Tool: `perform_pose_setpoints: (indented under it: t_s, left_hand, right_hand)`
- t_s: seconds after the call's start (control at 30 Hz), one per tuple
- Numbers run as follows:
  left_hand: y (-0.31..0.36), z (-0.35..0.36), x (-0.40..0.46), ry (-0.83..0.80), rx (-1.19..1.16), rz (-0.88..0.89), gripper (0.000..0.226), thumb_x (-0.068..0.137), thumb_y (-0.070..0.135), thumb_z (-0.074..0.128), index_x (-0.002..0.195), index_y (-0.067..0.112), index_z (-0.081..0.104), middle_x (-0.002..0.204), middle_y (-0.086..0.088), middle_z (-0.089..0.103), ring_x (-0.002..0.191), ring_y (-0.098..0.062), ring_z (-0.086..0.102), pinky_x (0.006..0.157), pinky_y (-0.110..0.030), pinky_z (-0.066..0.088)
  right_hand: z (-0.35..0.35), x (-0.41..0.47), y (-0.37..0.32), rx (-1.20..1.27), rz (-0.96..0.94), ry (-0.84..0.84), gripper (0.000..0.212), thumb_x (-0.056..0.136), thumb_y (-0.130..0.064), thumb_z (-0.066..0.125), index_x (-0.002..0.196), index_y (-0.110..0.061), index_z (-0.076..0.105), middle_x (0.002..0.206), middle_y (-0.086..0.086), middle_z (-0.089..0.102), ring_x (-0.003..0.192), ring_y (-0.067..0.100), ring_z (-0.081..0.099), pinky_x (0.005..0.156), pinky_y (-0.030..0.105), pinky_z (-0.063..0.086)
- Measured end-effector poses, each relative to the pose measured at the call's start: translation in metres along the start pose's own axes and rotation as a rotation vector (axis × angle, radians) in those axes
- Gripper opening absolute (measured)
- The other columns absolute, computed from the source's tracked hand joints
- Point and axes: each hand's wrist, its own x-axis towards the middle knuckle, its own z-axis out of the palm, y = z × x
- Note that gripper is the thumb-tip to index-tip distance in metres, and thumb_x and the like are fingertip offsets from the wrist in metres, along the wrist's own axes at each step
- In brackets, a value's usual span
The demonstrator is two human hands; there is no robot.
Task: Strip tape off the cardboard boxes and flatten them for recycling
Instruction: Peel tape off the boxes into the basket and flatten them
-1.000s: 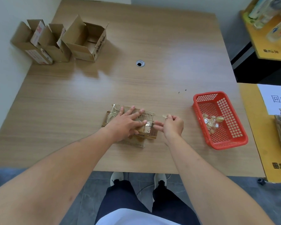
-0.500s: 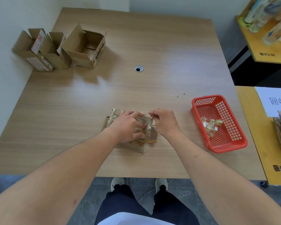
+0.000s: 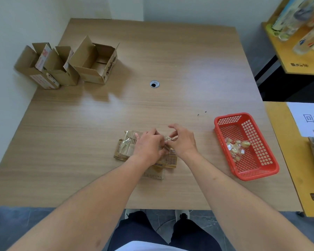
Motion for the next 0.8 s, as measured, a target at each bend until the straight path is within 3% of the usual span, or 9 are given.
perform_pose_setpoints:
  t_s: [0.07, 0.17, 0.27, 0.43, 0.53, 0.67, 0.8]
  left_hand:
    - [-0.002, -0.003, 0.003, -0.013, -0.022, -0.020, 0.041, 0.074, 0.047, 0.085, 0.100, 0.025, 0.063, 0.113, 0.006, 0.052, 0.117, -0.023, 0.050, 0.117, -0.064, 0.022]
    - [-0.003, -0.009, 0.009, -0.036, -0.027, -0.042, 0.058, 0.066, 0.050, 0.090, 0.105, 0.024, 0.056, 0.111, 0.006, 0.050, 0.109, -0.020, 0.047, 0.110, -0.059, 0.036]
    - [-0.002, -0.015, 0.012, -0.063, 0.006, -0.017, 0.066, 0.066, 0.051, 0.090, 0.113, 0.022, 0.055, 0.114, 0.005, 0.051, 0.104, -0.017, 0.042, 0.110, -0.054, 0.038]
    - [-0.003, -0.022, 0.018, -0.128, 0.073, 0.021, 0.082, 0.067, 0.055, 0.088, 0.134, 0.023, 0.052, 0.128, 0.005, 0.049, 0.123, -0.022, 0.044, 0.112, -0.046, 0.038]
    - [-0.006, -0.021, 0.022, -0.161, 0.089, 0.025, 0.080, 0.065, 0.058, 0.088, 0.131, 0.027, 0.055, 0.126, 0.008, 0.047, 0.122, -0.022, 0.043, 0.104, -0.041, 0.044]
    - [-0.008, -0.019, 0.026, -0.161, 0.088, 0.014, 0.079, 0.061, 0.060, 0.089, 0.127, 0.030, 0.057, 0.123, 0.009, 0.046, 0.120, -0.021, 0.043, 0.099, -0.044, 0.048]
    - [-0.008, -0.019, 0.028, -0.167, 0.088, 0.018, 0.080, 0.060, 0.059, 0.090, 0.126, 0.028, 0.058, 0.122, 0.008, 0.047, 0.119, -0.021, 0.045, 0.100, -0.044, 0.047]
  right_hand:
    - [-0.001, 0.006, 0.000, -0.018, -0.001, -0.036, 0.046, 0.077, -0.023, 0.088, 0.120, -0.030, 0.073, 0.092, -0.009, 0.072, 0.087, 0.016, 0.068, 0.086, 0.032, 0.055]
    - [-0.006, 0.015, 0.002, -0.046, 0.005, -0.083, 0.012, 0.079, -0.019, 0.086, 0.089, -0.022, 0.081, 0.087, -0.005, 0.076, 0.085, 0.016, 0.070, 0.084, 0.031, 0.055]
    - [-0.012, 0.022, 0.006, 0.091, 0.116, -0.073, 0.014, 0.079, -0.006, 0.084, 0.074, -0.018, 0.078, 0.072, -0.003, 0.075, 0.073, 0.017, 0.073, 0.075, 0.033, 0.061]
    - [-0.016, 0.023, 0.014, 0.486, 0.373, 0.022, 0.017, 0.082, 0.003, 0.081, 0.073, -0.009, 0.072, 0.081, 0.018, 0.076, 0.060, 0.021, 0.072, 0.064, 0.032, 0.064]
    - [-0.014, 0.026, 0.018, 0.474, 0.357, 0.081, 0.016, 0.079, -0.002, 0.086, 0.073, -0.012, 0.074, 0.077, 0.012, 0.076, 0.059, 0.018, 0.070, 0.063, 0.030, 0.063]
    - [-0.009, 0.029, 0.022, 0.330, 0.231, 0.070, 0.016, 0.072, -0.023, 0.093, 0.077, -0.027, 0.078, 0.069, -0.008, 0.075, 0.068, 0.009, 0.073, 0.071, 0.029, 0.061]
    - [-0.010, 0.032, 0.029, 0.261, 0.137, -0.025, 0.017, 0.079, -0.021, 0.087, 0.095, -0.023, 0.083, 0.086, -0.008, 0.079, 0.077, 0.005, 0.071, 0.081, 0.024, 0.058]
